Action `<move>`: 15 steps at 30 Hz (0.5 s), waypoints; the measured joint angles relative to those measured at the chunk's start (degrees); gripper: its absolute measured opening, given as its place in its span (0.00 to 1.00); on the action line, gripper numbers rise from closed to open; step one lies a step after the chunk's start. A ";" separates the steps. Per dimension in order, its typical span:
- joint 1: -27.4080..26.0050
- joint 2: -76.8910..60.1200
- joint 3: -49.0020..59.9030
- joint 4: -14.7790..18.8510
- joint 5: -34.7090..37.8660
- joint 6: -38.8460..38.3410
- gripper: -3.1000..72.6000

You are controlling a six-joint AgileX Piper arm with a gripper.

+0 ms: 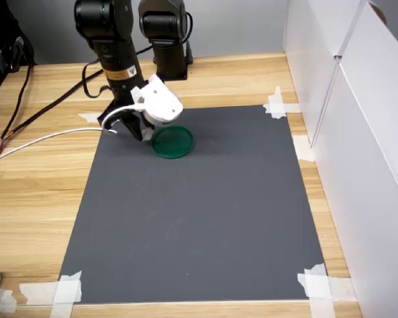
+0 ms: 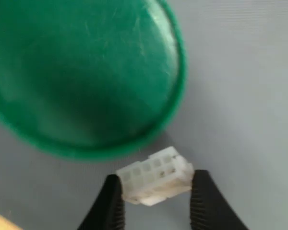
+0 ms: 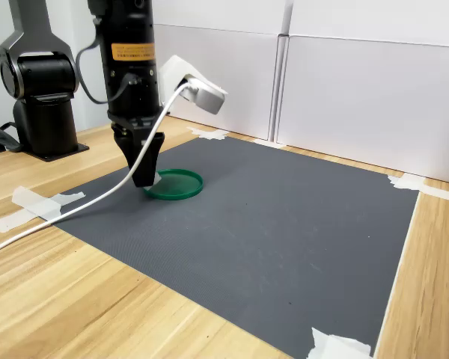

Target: Grasp a white terminal and put it in the green lid.

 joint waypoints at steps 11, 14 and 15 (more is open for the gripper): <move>0.89 -7.30 0.01 1.14 5.41 -2.17 0.46; 3.75 -7.30 0.06 0.12 5.85 -1.36 0.46; 4.86 -7.30 0.06 -0.28 5.89 -0.50 0.46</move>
